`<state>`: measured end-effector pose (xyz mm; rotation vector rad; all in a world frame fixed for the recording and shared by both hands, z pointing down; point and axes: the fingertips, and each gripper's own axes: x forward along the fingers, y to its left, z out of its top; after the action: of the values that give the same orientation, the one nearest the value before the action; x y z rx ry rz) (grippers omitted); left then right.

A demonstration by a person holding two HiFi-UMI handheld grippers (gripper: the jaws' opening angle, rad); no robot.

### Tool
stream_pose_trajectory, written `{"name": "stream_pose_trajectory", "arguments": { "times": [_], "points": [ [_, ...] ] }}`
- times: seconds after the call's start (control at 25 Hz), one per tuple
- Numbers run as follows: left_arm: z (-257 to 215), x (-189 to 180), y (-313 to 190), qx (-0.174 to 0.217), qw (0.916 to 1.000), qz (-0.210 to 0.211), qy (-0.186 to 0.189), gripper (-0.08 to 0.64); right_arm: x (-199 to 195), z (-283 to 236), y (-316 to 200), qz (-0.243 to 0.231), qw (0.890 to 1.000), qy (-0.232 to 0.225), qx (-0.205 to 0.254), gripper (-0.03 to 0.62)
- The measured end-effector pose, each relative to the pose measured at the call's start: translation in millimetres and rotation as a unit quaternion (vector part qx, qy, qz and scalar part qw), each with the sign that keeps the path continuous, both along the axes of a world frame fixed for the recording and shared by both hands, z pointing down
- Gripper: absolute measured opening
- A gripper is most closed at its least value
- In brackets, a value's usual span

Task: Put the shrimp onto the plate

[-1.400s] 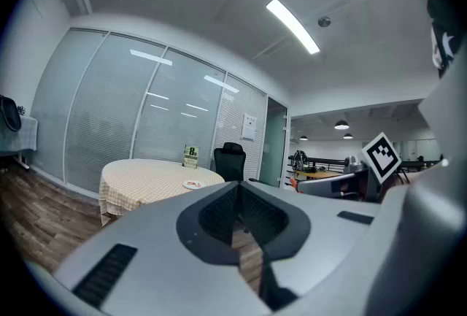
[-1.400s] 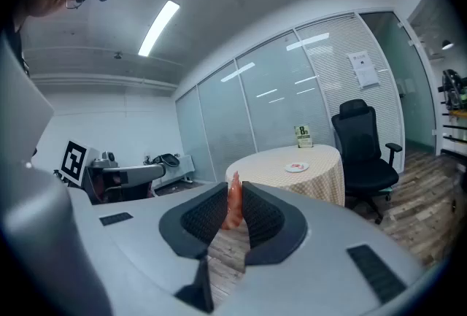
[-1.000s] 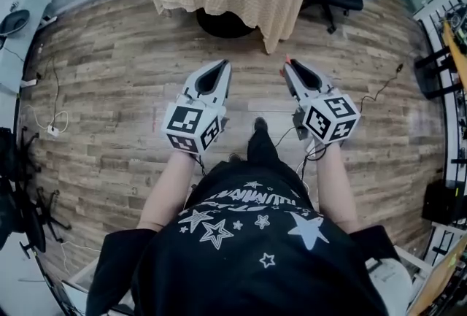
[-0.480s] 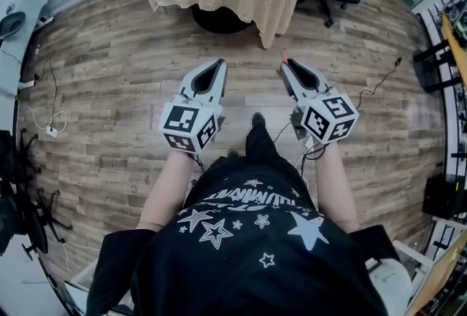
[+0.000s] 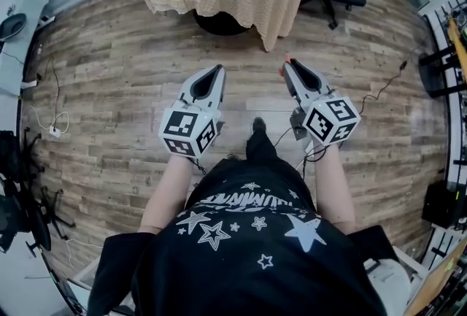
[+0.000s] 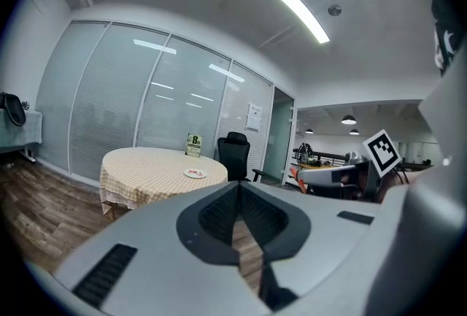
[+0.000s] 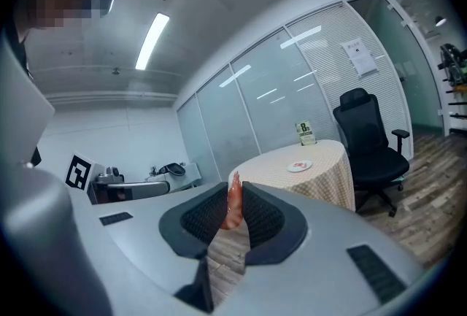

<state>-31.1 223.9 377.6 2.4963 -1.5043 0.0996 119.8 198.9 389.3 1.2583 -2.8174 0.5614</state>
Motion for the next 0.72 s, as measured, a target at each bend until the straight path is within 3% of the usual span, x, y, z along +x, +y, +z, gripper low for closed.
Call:
{"name": "stream_pose_trajectory", "arguments": {
  "times": [0.72],
  "points": [
    [-5.9, 16.5, -142.7, 0.000, 0.9991, -0.041, -0.012, 0.008, 10.1, -5.5, -165.4, -0.046, 0.999, -0.018, 0.003, 0.067]
  ]
}}
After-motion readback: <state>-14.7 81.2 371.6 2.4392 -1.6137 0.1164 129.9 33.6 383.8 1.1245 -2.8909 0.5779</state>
